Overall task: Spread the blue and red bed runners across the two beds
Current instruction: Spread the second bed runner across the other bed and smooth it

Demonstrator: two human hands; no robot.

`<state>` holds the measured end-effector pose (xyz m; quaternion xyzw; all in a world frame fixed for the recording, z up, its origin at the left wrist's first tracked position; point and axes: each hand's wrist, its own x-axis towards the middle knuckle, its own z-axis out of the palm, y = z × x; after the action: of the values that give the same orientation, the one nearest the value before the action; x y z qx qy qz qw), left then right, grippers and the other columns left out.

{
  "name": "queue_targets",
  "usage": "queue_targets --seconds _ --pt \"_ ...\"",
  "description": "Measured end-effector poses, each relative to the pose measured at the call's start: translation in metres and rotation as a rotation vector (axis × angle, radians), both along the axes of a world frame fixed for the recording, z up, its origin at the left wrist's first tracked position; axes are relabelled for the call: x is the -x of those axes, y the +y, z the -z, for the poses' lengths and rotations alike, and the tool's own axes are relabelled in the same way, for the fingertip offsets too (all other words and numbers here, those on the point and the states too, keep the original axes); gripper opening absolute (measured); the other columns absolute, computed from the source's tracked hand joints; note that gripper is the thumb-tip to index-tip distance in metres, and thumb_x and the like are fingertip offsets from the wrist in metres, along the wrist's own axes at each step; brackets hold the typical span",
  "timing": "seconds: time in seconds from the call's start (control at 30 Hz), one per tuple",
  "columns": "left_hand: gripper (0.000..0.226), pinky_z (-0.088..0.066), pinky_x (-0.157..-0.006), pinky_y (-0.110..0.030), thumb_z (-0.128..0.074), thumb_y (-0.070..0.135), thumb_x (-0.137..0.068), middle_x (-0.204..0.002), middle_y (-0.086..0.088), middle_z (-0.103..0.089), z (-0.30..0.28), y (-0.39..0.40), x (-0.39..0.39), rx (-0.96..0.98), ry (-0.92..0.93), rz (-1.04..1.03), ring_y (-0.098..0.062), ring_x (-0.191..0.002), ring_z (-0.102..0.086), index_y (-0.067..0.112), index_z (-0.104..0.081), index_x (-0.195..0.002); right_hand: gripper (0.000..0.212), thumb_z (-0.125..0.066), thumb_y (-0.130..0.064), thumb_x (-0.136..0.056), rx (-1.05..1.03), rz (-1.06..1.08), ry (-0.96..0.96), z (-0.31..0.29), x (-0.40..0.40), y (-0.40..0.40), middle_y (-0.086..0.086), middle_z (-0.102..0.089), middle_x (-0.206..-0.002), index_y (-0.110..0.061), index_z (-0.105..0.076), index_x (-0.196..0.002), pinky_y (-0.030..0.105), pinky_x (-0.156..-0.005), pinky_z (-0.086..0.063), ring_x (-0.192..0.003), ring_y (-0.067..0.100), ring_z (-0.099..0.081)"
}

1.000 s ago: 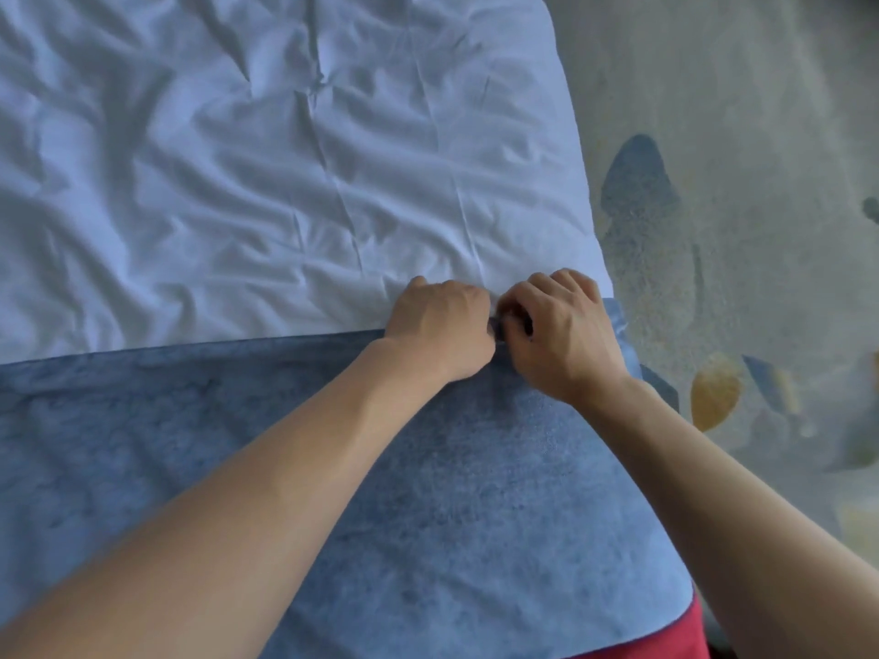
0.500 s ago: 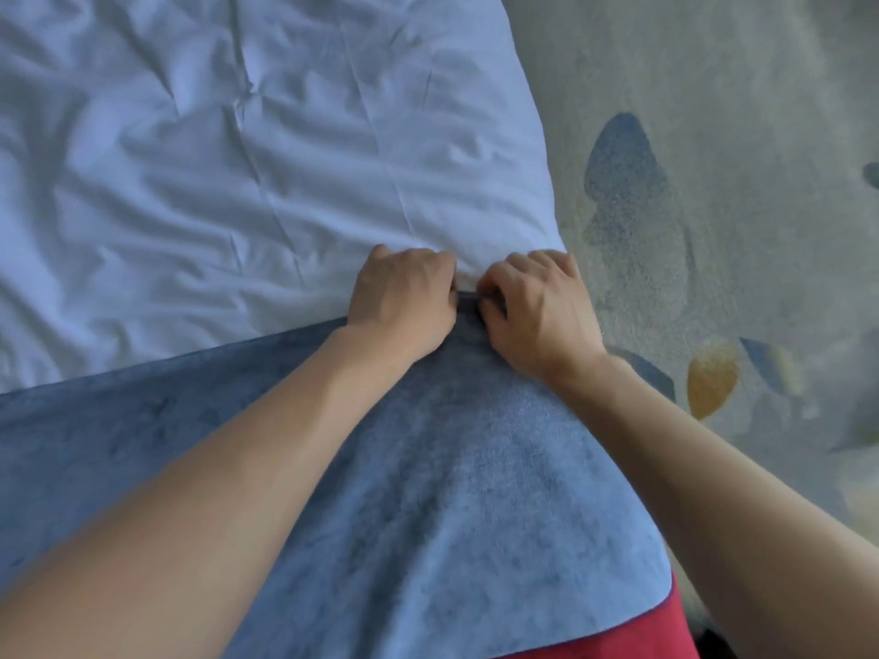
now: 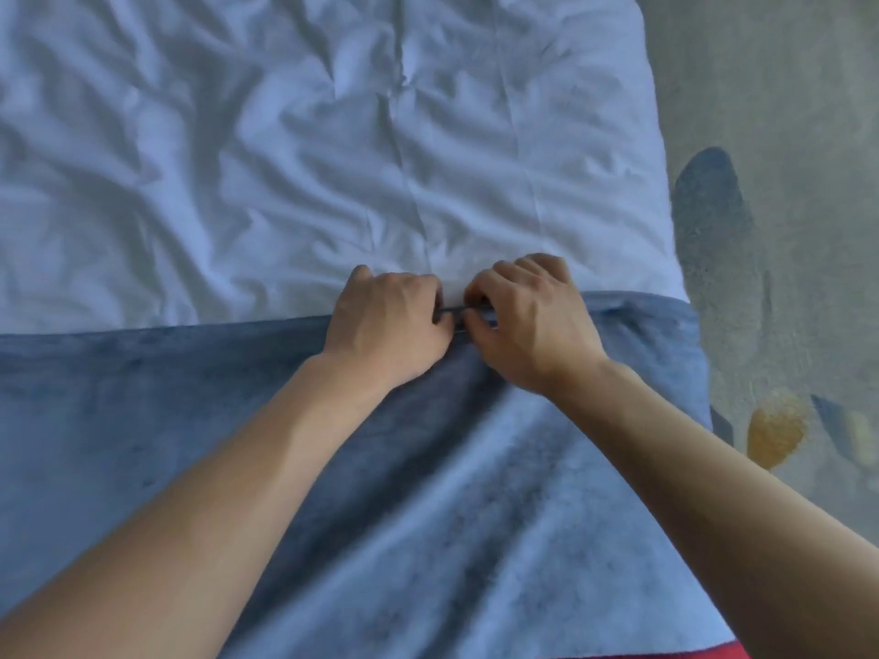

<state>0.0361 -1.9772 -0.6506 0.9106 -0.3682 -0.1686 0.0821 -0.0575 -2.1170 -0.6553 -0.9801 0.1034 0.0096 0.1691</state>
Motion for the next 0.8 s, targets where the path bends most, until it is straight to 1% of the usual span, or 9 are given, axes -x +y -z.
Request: queue_targets --seconds 0.1,0.27,0.33,0.4,0.5,0.57,0.63,0.7,0.8 --pt "0.018 -0.035 -0.087 -0.034 -0.054 0.041 -0.089 -0.076 0.008 -0.064 -0.007 0.060 -0.031 -0.052 0.022 -0.026 -0.019 -0.072 -0.055 0.025 -0.059 -0.083 0.015 -0.059 -0.023 -0.089 -0.014 -0.081 0.020 0.000 -0.031 0.053 0.004 -0.066 -0.080 -0.013 -0.070 -0.087 0.040 -0.092 -0.040 -0.080 0.029 -0.061" --pt "0.012 -0.034 -0.090 -0.036 -0.054 0.038 -0.088 -0.082 0.005 -0.065 -0.012 0.156 -0.080 -0.150 0.033 -0.041 -0.019 -0.074 -0.053 0.027 -0.055 -0.081 0.012 -0.058 -0.018 -0.087 -0.010 -0.144 0.028 0.000 -0.068 0.136 0.004 -0.065 -0.078 -0.013 -0.069 -0.085 0.040 -0.088 -0.040 -0.079 0.031 -0.061" --pt "0.012 -0.032 -0.088 -0.036 -0.055 0.038 -0.089 -0.087 0.004 -0.068 -0.011 0.193 -0.102 -0.171 0.028 -0.070 -0.022 -0.080 -0.058 0.028 -0.057 -0.082 0.013 -0.058 -0.019 -0.086 0.047 -0.089 0.075 0.001 -0.083 0.154 0.005 -0.069 -0.086 -0.015 -0.070 -0.088 0.040 -0.088 -0.040 -0.084 0.032 -0.063" --pt "0.014 -0.032 -0.085 -0.036 -0.055 0.039 -0.091 -0.093 0.001 -0.070 -0.008 0.218 -0.126 -0.154 -0.006 -0.127 -0.025 -0.087 -0.062 0.028 -0.061 -0.083 0.014 -0.059 -0.020 -0.085 0.110 0.045 0.081 0.000 -0.095 0.160 0.008 -0.071 -0.091 -0.015 -0.072 -0.089 0.042 -0.087 -0.042 -0.088 0.035 -0.065" --pt "0.017 -0.034 -0.087 -0.037 -0.056 0.038 -0.092 -0.100 -0.005 -0.071 0.001 0.233 -0.149 -0.082 -0.046 -0.091 -0.030 -0.096 -0.063 0.024 -0.066 -0.092 0.019 -0.058 -0.008 -0.082 0.132 0.121 0.058 0.001 -0.110 0.180 0.009 -0.071 -0.092 -0.014 -0.073 -0.091 0.042 -0.090 -0.039 -0.087 0.036 -0.063" --pt "0.018 -0.033 -0.086 -0.037 -0.055 0.036 -0.092 -0.097 -0.004 -0.070 0.005 0.239 -0.151 -0.009 -0.037 -0.037 -0.030 -0.093 -0.062 0.022 -0.066 -0.094 0.020 -0.058 -0.006 -0.083 0.081 0.112 0.041 0.000 -0.121 0.207 0.007 -0.070 -0.094 -0.013 -0.072 -0.095 0.042 -0.093 -0.037 -0.087 0.033 -0.061" --pt "0.018 -0.033 -0.087 -0.037 -0.056 0.036 -0.091 -0.093 -0.002 -0.070 0.009 0.261 -0.152 0.015 -0.046 -0.015 -0.028 -0.087 -0.061 0.021 -0.065 -0.096 0.013 -0.063 -0.015 -0.086 0.059 0.087 0.014 0.002 -0.133 0.241 0.005 -0.069 -0.092 -0.013 -0.070 -0.096 0.040 -0.093 -0.037 -0.086 0.031 -0.061" --pt "0.017 -0.033 -0.087 -0.038 -0.056 0.036 -0.089 -0.090 -0.001 -0.069 0.015 0.294 -0.163 -0.001 -0.076 -0.015 -0.027 -0.082 -0.059 0.022 -0.064 -0.094 0.011 -0.065 -0.021 -0.088 0.065 0.060 -0.027 0.004 -0.144 0.271 0.004 -0.069 -0.090 -0.013 -0.069 -0.094 0.040 -0.092 -0.038 -0.084 0.030 -0.060" --pt "0.020 -0.031 -0.083 -0.037 -0.057 0.040 -0.090 -0.087 -0.001 -0.068 0.017 0.336 -0.188 -0.041 -0.100 -0.036 -0.026 -0.081 -0.060 0.022 -0.064 -0.090 0.010 -0.063 -0.020 -0.090 0.076 0.076 -0.049 0.004 -0.157 0.291 0.003 -0.071 -0.091 -0.013 -0.070 -0.093 0.039 -0.092 -0.036 -0.084 0.030 -0.062"
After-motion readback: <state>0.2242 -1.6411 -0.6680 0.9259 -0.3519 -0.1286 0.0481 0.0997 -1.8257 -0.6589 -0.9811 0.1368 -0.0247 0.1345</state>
